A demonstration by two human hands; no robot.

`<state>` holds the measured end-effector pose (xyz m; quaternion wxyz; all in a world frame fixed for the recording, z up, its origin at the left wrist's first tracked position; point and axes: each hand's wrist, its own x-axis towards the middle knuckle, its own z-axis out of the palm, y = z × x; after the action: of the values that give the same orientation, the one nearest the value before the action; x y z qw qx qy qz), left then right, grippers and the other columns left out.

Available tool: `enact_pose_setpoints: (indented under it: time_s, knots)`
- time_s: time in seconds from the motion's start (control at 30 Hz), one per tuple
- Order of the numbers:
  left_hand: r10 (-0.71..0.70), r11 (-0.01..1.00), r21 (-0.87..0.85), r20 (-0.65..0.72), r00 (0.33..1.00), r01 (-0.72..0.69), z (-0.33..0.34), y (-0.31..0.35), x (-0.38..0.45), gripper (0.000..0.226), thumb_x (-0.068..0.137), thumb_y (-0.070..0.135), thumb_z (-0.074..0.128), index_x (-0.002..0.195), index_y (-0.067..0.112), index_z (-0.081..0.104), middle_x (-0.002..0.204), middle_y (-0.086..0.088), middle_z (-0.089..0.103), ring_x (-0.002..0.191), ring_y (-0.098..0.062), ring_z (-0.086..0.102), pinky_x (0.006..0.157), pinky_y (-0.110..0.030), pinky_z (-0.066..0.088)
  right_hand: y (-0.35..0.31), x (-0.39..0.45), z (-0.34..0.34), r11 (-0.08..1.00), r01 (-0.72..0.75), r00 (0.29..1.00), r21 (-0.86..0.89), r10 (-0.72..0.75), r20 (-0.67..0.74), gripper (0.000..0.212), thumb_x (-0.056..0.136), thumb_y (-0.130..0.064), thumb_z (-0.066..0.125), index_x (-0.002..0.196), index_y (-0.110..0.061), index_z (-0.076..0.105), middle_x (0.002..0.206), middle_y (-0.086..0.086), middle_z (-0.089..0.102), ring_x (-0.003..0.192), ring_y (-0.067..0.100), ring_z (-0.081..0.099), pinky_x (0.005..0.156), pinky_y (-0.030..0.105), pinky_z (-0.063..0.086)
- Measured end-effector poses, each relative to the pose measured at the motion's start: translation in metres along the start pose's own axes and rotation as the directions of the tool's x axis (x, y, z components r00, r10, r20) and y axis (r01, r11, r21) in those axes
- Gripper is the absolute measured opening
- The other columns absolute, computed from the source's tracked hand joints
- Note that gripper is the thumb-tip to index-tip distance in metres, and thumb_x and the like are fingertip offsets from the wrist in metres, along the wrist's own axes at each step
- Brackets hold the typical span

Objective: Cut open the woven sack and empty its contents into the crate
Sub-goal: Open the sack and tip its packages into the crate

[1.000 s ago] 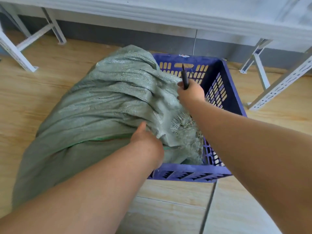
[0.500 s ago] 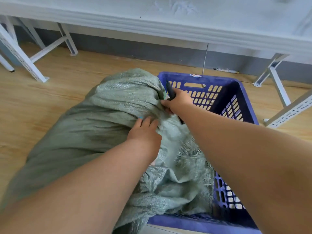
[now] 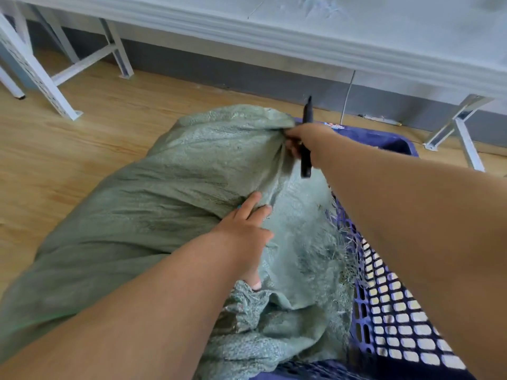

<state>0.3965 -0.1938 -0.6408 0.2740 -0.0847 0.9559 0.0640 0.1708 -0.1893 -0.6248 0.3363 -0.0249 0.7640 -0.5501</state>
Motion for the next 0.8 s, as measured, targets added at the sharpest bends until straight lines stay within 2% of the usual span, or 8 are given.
enact_pose_setpoints:
  time_s: [0.13,0.23,0.37,0.43,0.5,0.57,0.67,0.8]
  knots:
    - [-0.005,1.000,0.005,0.017,1.000,0.005,-0.003,0.000,0.002,0.090,0.074,0.046,0.075,0.149,0.022,0.031,0.159,0.000,-0.020,0.138,-0.024,-0.036,0.119,-0.046,0.007,-0.008,-0.006,0.000,0.949,0.182,0.983,0.257,-0.179,-0.038,0.014,0.091,0.000,0.060,0.096,-0.011,0.054,0.077,0.008,0.063,0.051,0.013,0.065,0.051,0.023,0.051]
    - [-0.063,0.994,0.092,0.089,0.994,0.055,-0.008,0.007,0.004,0.085,0.075,0.052,0.072,0.146,0.020,0.036,0.160,-0.002,-0.009,0.138,-0.028,-0.036,0.119,-0.047,0.011,0.020,-0.012,0.002,0.989,0.125,0.992,-0.081,-0.123,0.025,0.031,0.093,-0.010,0.059,0.122,-0.019,0.054,0.099,0.006,0.060,0.087,0.023,0.065,0.080,0.034,0.056]
    - [-0.118,0.981,0.161,0.067,0.991,0.106,-0.003,0.013,0.010,0.075,0.074,0.053,0.072,0.139,0.027,0.046,0.159,0.001,0.008,0.141,-0.031,-0.029,0.120,-0.048,0.005,0.065,-0.039,0.001,0.904,0.161,0.937,-0.395,-0.266,-0.227,0.037,0.091,-0.008,0.046,0.124,-0.021,0.050,0.081,-0.005,0.050,0.078,0.021,0.056,0.074,0.035,0.053]
    - [-0.096,0.995,-0.018,-0.046,0.994,0.095,0.004,0.009,0.008,0.061,0.073,0.049,0.074,0.130,0.033,0.055,0.158,0.003,0.017,0.145,-0.028,-0.020,0.120,-0.048,0.004,0.096,-0.063,0.012,0.975,0.018,0.999,-0.221,-0.007,0.052,0.029,0.095,-0.012,0.053,0.122,-0.022,0.055,0.083,-0.002,0.055,0.068,0.018,0.056,0.066,0.036,0.055]
    - [-0.049,0.982,-0.191,-0.219,0.975,0.006,0.007,0.005,-0.004,0.037,0.079,0.049,0.067,0.114,0.038,0.064,0.150,0.010,0.037,0.148,-0.018,-0.004,0.119,-0.049,-0.002,0.121,-0.084,0.023,0.965,-0.260,0.914,0.035,0.234,0.331,0.011,0.097,-0.014,0.056,0.106,-0.020,0.059,0.092,0.007,0.061,0.072,0.022,0.060,0.064,0.036,0.053]
    - [-0.086,0.945,-0.321,-0.429,0.899,-0.063,0.005,-0.002,-0.022,0.023,0.086,0.044,0.062,0.108,0.040,0.067,0.140,0.016,0.050,0.144,-0.008,0.018,0.117,-0.049,-0.005,0.130,-0.093,0.026,0.953,-0.288,0.932,0.092,0.257,0.254,0.015,0.096,-0.012,0.056,0.110,-0.016,0.059,0.094,0.008,0.062,0.081,0.024,0.063,0.064,0.037,0.056]
    - [-0.323,0.902,-0.431,-0.678,0.660,-0.001,-0.001,-0.031,-0.058,0.023,0.088,0.033,0.062,0.110,0.037,0.067,0.131,0.014,0.057,0.131,-0.009,0.042,0.115,-0.045,0.009,0.117,-0.097,0.021,0.976,-0.036,0.997,-0.214,0.020,-0.073,0.033,0.095,-0.017,0.053,0.128,-0.017,0.052,0.091,0.002,0.058,0.090,0.026,0.062,0.083,0.046,0.057]
    - [-0.808,0.581,-0.695,-0.429,0.403,0.424,0.003,-0.097,-0.101,0.049,0.086,0.033,0.062,0.133,0.031,0.049,0.137,-0.003,0.051,0.125,-0.029,0.047,0.105,-0.043,0.037,0.070,-0.133,0.038,0.862,0.331,0.918,-0.385,-0.389,-0.081,0.034,0.091,-0.021,0.051,0.125,-0.022,0.056,0.106,0.004,0.066,0.094,0.028,0.067,0.085,0.045,0.055]
